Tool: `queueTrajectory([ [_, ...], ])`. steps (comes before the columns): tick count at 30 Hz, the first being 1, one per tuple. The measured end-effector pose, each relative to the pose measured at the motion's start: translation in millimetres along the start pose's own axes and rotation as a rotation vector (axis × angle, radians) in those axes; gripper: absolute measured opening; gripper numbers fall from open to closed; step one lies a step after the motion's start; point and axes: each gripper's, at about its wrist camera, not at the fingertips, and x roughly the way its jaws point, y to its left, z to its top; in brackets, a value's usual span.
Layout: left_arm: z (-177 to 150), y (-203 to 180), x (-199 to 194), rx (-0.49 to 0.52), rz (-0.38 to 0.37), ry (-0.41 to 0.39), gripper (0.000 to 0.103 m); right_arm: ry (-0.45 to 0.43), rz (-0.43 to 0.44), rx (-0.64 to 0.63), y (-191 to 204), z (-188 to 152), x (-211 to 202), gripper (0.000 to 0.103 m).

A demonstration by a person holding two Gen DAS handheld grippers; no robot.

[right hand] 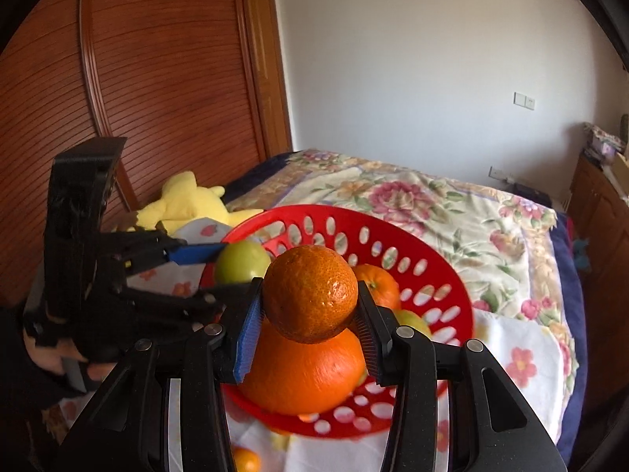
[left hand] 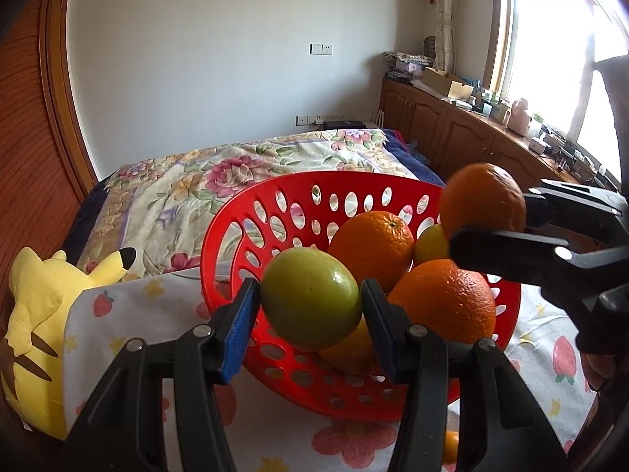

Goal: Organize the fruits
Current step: 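Lower the green apple into the basket and open the left tool while the right tool carries the orange over, then lower the small orange into the red basket and open the right tool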

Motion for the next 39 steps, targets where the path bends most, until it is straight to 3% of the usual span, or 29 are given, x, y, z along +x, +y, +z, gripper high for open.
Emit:
queueTrajectory([
  [14, -3, 2, 9, 0.007, 0.017, 0.033, 0.053, 0.039, -0.008, -0.016, -1, 9, 30, 0.045],
  [27, 0, 29, -29, -0.048, 0.032, -0.058, 0.053, 0.092, -0.039, -0.048, 1, 15, 54, 0.045],
  [39, -12, 49, -51, -0.075, 0.048, -0.088, 0.054, 0.163, -0.109, -0.047, -2, 27, 85, 0.045],
])
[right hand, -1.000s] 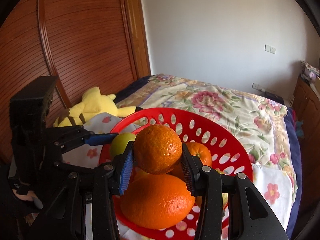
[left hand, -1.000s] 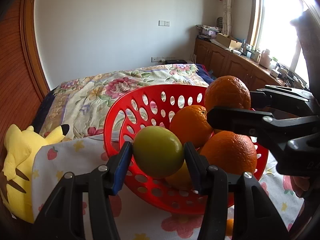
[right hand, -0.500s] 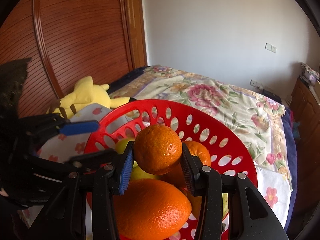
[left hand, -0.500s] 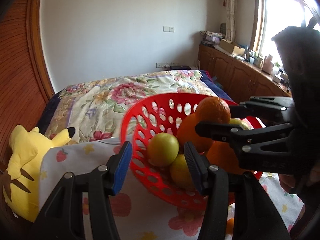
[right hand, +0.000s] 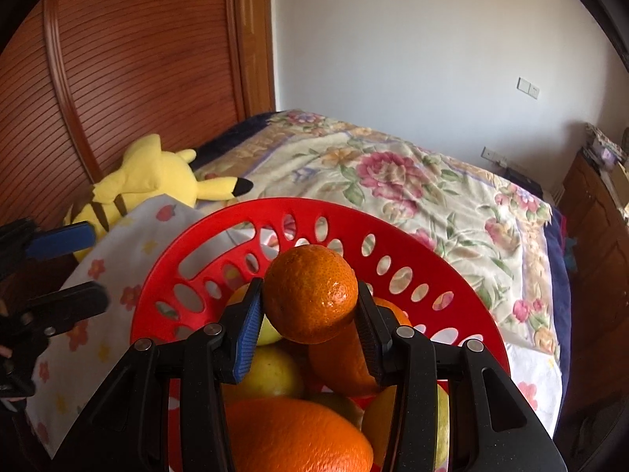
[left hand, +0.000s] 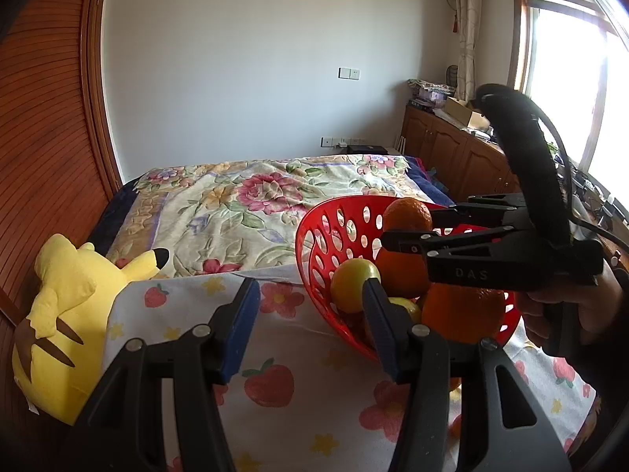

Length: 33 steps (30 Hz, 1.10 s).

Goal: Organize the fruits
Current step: 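Lower the small orange into the red basket and open the right tool, then move the right tool to another small orange on the cloth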

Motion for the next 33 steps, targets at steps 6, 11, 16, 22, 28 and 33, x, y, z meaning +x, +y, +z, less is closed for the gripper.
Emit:
queueTrajectory([
  [6, -6, 2, -3, -0.008, -0.004, 0.003, 0.054, 0.010, -0.007, 0.000, 2, 0, 3, 0.045],
  [11, -9, -1, -6, -0.007, -0.005, 0.006, 0.054, -0.007, -0.006, 0.010, 2, 3, 2, 0.046],
  [16, -12, -5, -11, -0.008, -0.006, 0.006, 0.054, -0.037, -0.011, 0.008, 3, 5, -9, 0.047],
  [22, -20, -13, -20, -0.005, -0.008, 0.006, 0.057, -0.113, -0.024, -0.026, 11, -11, -48, 0.047],
  [28, -32, -26, -29, -0.002, -0.007, 0.011, 0.059, -0.165, 0.009, 0.007, 21, -38, -87, 0.048],
  [33, -43, -35, -37, 0.005, -0.011, 0.022, 0.060, -0.183, 0.026, 0.031, 28, -62, -110, 0.050],
])
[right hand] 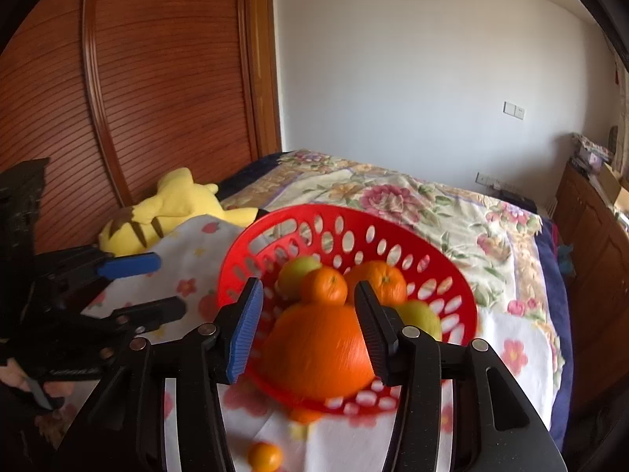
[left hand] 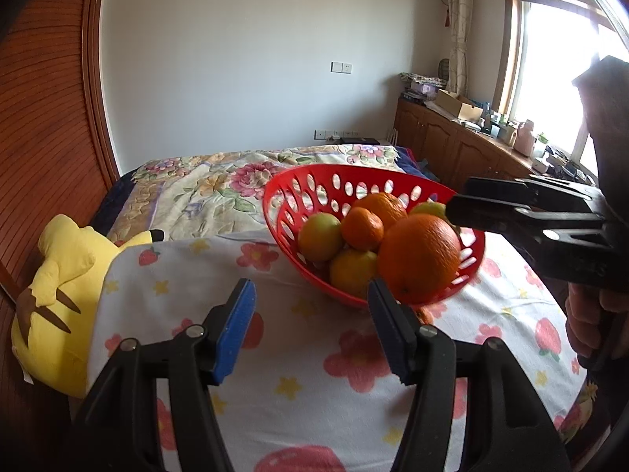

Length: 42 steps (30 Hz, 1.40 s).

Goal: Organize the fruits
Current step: 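Move the right tool to another small orange on the cloth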

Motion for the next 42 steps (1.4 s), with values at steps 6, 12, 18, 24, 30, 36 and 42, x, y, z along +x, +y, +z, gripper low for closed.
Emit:
queueTrajectory([
  [6, -12, -11, -14, 0.011, -0.011, -0.002, 0.060, -0.006, 0.011, 0.026, 11, -26, -25, 0.051],
  [12, -20, -22, -25, 0.029, -0.017, -0.002, 0.061, 0.005, 0.008, 0.060, 14, -52, -38, 0.051],
  [18, -28, -31, -33, 0.043, -0.018, 0.000, 0.061, 0.031, 0.011, 0.077, 17, -71, -42, 0.051],
  [24, -36, -35, -39, 0.036, -0.023, 0.008, 0.061, 0.057, 0.016, 0.092, 20, -90, -41, 0.051],
  [30, -44, -36, -41, 0.031, -0.022, 0.018, 0.061, 0.091, 0.021, 0.112, 22, -108, -33, 0.051],
  [36, -50, -36, -40, 0.030, -0.023, 0.025, 0.061, 0.120, 0.030, 0.125, 24, -117, -23, 0.051],
  [42, -56, -35, -37, 0.021, -0.022, 0.040, 0.061, 0.159, 0.018, 0.110, 28, -125, -6, 0.050],
])
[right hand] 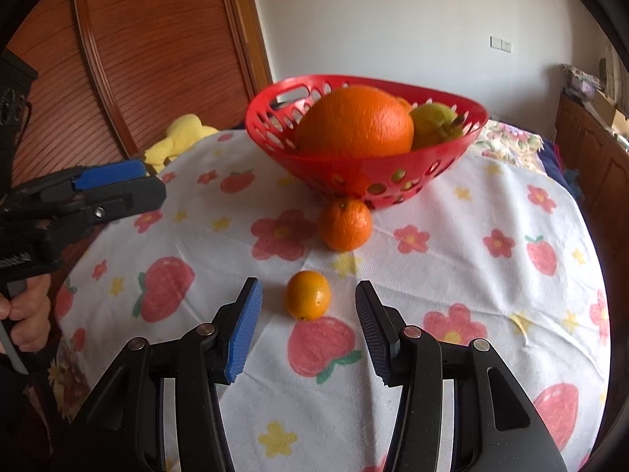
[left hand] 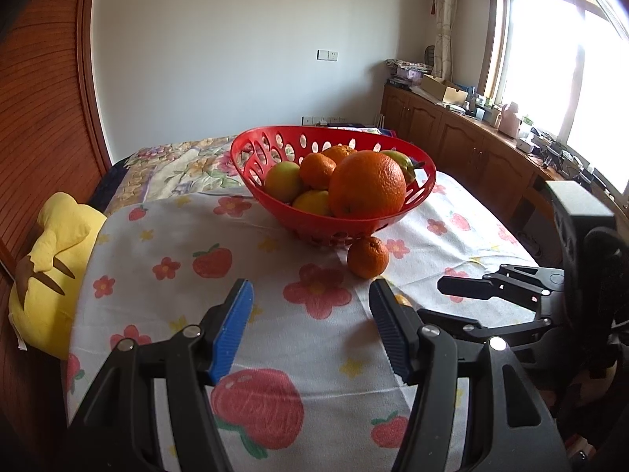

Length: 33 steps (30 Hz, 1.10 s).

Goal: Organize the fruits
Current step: 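Move the right tool to another small orange on the cloth, then grasp the small orange with the right tool and lift it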

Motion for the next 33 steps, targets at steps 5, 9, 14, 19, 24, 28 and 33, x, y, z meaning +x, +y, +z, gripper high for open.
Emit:
queueTrajectory([
  [5, -4, -1, 2, -0.001, -0.002, 0.009, 0.061, 0.026, 0.012, -0.005, 3, -3, 11, 0.049],
  [9, -6, -2, 4, 0.001, -0.003, 0.014, 0.061, 0.046, 0.018, -0.013, 4, -5, 19, 0.047],
  [14, -7, -2, 4, 0.001, 0.001, 0.016, 0.061, 0.065, 0.018, -0.016, 4, -5, 27, 0.046],
  [19, -8, -1, 7, 0.000, 0.004, 0.022, 0.061, 0.083, 0.020, -0.017, 5, -6, 34, 0.044],
  [24, -10, -2, 12, -0.004, 0.007, 0.033, 0.061, 0.095, 0.028, -0.025, 3, -9, 37, 0.036],
  [28, -9, -4, 19, -0.008, 0.008, 0.042, 0.061, 0.092, 0.053, -0.021, -1, -10, 36, 0.029],
  [33, -6, -13, 31, -0.004, 0.008, 0.054, 0.061, 0.076, 0.083, 0.001, -12, -13, 28, 0.029],
])
